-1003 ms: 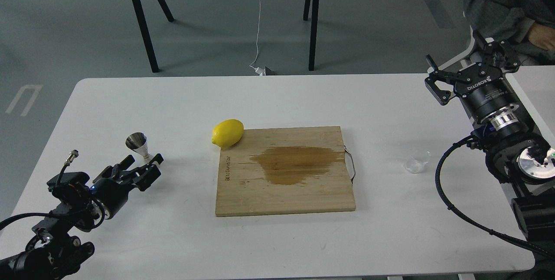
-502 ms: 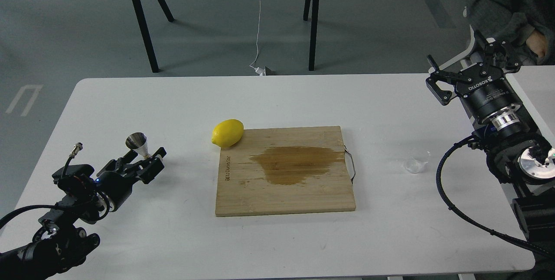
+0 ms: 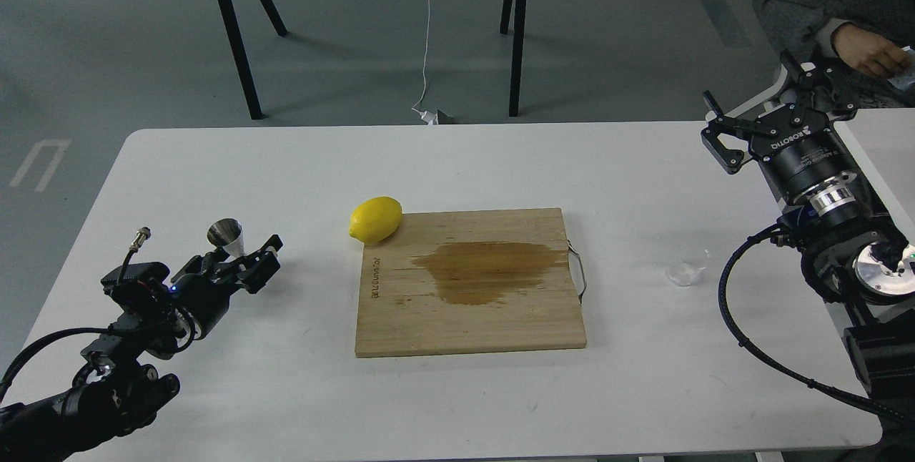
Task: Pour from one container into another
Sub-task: 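Close the left gripper around the metal jigger, then lift the jigger with the left gripper and carry it over the board, then tilt the jigger with the left gripper to pour over the board, then set the jigger upright on the board and open the left gripper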
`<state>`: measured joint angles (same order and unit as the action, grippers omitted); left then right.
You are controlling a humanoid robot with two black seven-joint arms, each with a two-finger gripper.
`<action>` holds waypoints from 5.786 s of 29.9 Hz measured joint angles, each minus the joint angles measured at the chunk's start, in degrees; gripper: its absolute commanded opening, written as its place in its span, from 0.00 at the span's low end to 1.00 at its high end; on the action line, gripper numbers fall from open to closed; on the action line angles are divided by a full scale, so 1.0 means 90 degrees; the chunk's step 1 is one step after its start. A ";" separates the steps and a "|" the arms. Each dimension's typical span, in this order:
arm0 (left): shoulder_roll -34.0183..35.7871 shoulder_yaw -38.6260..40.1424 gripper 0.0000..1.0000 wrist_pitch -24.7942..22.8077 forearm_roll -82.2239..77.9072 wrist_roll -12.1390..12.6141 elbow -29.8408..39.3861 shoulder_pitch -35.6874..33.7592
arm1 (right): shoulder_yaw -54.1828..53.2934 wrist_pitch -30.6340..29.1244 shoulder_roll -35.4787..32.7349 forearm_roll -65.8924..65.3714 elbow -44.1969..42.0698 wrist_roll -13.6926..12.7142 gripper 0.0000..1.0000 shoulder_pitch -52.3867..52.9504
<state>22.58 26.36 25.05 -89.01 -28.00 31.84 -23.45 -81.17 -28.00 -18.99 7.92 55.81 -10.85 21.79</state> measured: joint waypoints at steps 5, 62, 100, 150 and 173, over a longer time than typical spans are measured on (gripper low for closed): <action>-0.0080 -0.0012 0.58 0.0022 -0.0018 0.0000 -0.0182 -0.0016 | 0.0005 0.0000 0.0000 0.0000 0.0000 0.0002 0.99 0.0000; -0.0402 -0.0456 0.13 -0.1076 -0.0012 0.0001 0.0984 -0.2694 | -0.0005 0.0000 0.0001 -0.0011 -0.0052 0.0006 0.99 0.0089; -0.2510 -0.1249 0.12 -0.0274 -0.1299 0.0000 -0.0187 -0.1741 | 0.0155 0.0000 -0.0175 0.0017 -0.0285 -0.0015 0.99 0.0826; -0.2508 -0.1728 0.57 -0.0056 -0.1214 0.0001 -0.0198 -0.1353 | 0.0161 0.0000 -0.0194 0.0028 -0.0322 -0.0015 0.99 0.0772; -0.2508 -0.1659 0.80 -0.0038 -0.1214 -0.0001 0.0174 -0.1199 | 0.0109 0.0000 -0.0195 0.0028 -0.0295 -0.0015 0.99 0.0688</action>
<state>0.00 11.43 24.71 -99.93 -28.01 33.40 -34.24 -80.19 -28.00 -20.74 8.18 53.15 -10.99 27.98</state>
